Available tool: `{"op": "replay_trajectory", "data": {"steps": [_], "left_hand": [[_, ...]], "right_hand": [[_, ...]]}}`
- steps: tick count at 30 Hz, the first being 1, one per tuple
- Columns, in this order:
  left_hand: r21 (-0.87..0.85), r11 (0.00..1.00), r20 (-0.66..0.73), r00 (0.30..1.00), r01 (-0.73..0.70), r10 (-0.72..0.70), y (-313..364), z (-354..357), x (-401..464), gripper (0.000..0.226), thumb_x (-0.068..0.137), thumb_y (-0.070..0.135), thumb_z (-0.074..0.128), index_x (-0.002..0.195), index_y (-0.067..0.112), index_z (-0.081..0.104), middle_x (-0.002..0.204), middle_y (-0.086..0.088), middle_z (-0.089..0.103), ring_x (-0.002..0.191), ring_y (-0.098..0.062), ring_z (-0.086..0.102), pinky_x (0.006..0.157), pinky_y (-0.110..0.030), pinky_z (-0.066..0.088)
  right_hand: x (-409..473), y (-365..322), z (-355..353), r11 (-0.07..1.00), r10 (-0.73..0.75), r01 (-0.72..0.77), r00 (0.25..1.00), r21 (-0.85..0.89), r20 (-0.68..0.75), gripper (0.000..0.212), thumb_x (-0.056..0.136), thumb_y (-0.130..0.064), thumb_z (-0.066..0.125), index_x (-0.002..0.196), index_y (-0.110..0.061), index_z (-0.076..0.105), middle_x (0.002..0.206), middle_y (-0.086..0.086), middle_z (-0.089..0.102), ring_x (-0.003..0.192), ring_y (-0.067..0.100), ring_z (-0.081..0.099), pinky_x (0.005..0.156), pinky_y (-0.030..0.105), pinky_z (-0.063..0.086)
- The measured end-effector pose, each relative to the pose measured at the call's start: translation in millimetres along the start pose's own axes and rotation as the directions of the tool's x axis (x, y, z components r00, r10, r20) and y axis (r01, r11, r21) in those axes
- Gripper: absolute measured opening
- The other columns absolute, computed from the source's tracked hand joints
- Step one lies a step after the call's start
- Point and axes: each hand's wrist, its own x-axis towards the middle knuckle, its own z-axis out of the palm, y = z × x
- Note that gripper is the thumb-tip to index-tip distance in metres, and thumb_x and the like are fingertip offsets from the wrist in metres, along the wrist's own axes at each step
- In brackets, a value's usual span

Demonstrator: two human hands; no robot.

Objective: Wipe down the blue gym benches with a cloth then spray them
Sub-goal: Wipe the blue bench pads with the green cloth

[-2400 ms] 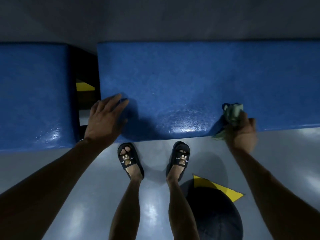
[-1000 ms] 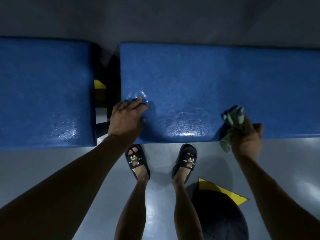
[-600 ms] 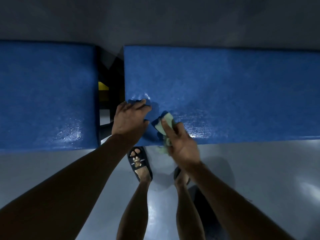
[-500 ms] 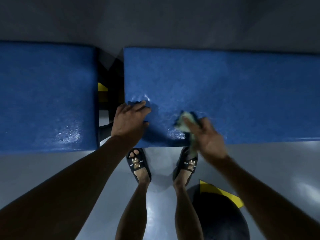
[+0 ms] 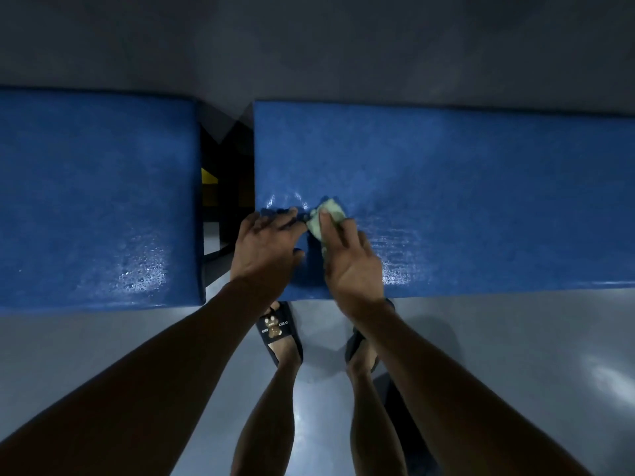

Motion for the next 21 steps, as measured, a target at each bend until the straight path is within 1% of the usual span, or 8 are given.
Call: {"op": "replay_trajectory", "data": {"steps": [3,6,8,11,14,17,19,21], "left_hand": [[0.001,1.0,-0.005,1.0,0.007,-0.007,-0.7,-0.3,-0.3,0.047,0.075,0.031,0.075,0.12,0.028,0.061,0.142,0.002,0.054,0.12,-0.031,0.057,0.111,-0.048,0.032],[0.012,1.0,-0.002,1.0,0.003,-0.003,-0.1,-1.5,-0.7,0.049,0.075,0.031,0.077,0.12,0.027,0.061,0.143,0.002,0.053,0.122,-0.03,0.056,0.112,-0.048,0.031],[0.028,1.0,0.002,1.0,-0.007,0.007,-0.4,-2.2,0.4,0.048,0.078,0.034,0.074,0.123,0.028,0.059,0.145,0.002,0.051,0.125,-0.029,0.054,0.113,-0.047,0.028],[0.023,1.0,-0.016,1.0,-0.008,0.008,0.0,-0.9,0.6,0.047,0.075,0.031,0.077,0.119,0.026,0.061,0.14,0.0,0.055,0.12,-0.031,0.057,0.111,-0.049,0.032],[0.002,1.0,-0.044,0.999,-0.011,0.011,-1.5,1.0,1.5,0.046,0.069,0.029,0.08,0.112,0.025,0.064,0.135,-0.001,0.06,0.113,-0.032,0.061,0.107,-0.049,0.037],[-0.005,1.0,-0.063,0.998,-0.024,0.024,-3.5,0.5,2.4,0.044,0.068,0.031,0.08,0.11,0.028,0.066,0.131,0.0,0.063,0.108,-0.031,0.063,0.105,-0.047,0.04],[0.001,1.0,-0.061,0.998,-0.03,0.03,-3.3,-0.2,3.0,0.045,0.068,0.032,0.08,0.111,0.029,0.066,0.131,0.001,0.063,0.108,-0.03,0.063,0.105,-0.046,0.039],[-0.005,1.0,-0.053,0.998,-0.028,0.027,-4.0,-0.7,4.9,0.05,0.069,0.03,0.08,0.116,0.028,0.066,0.133,0.001,0.062,0.11,-0.03,0.063,0.105,-0.047,0.039]], "right_hand": [[3.3,59.6,-25.4,0.982,-0.114,0.118,0.993,-0.15,0.031,0.063,0.086,-0.025,0.047,0.149,-0.022,0.04,0.121,0.011,0.052,0.091,0.033,0.055,0.056,0.038,0.054],[3.2,137.8,-56.0,0.959,0.22,-0.229,0.973,-0.167,-0.073,0.07,0.088,-0.011,0.055,0.152,-0.026,0.032,0.124,0.014,0.043,0.101,0.039,0.051,0.069,0.045,0.051],[4.7,158.6,-68.8,0.857,0.5,-0.512,0.855,-0.066,-0.137,0.068,0.089,-0.009,0.051,0.151,-0.029,0.032,0.125,0.016,0.04,0.103,0.041,0.049,0.074,0.046,0.045],[22.3,126.7,-49.9,0.763,0.632,-0.646,0.749,-0.009,-0.199,0.067,0.09,-0.009,0.049,0.151,-0.027,0.031,0.132,0.016,0.039,0.107,0.042,0.049,0.078,0.046,0.046],[36.2,45.2,-7.6,0.888,0.449,-0.459,0.869,-0.001,-0.207,0.069,0.085,-0.01,0.057,0.15,-0.02,0.036,0.137,0.016,0.043,0.105,0.039,0.05,0.08,0.042,0.049],[36.3,-2.3,9.4,0.986,0.162,-0.167,0.977,-0.025,-0.141,0.061,0.086,-0.015,0.057,0.146,-0.017,0.044,0.128,0.012,0.051,0.093,0.033,0.051,0.065,0.037,0.049],[37.4,16.6,-7.4,0.993,-0.067,0.061,0.996,-0.099,-0.059,0.06,0.087,-0.023,0.046,0.147,-0.019,0.044,0.127,0.01,0.053,0.091,0.031,0.05,0.062,0.036,0.048],[43.9,66.6,-29.1,0.938,-0.257,0.254,0.966,-0.235,0.018,0.064,0.084,-0.035,0.053,0.147,-0.022,0.045,0.126,0.013,0.056,0.09,0.035,0.053,0.063,0.038,0.05]]}}
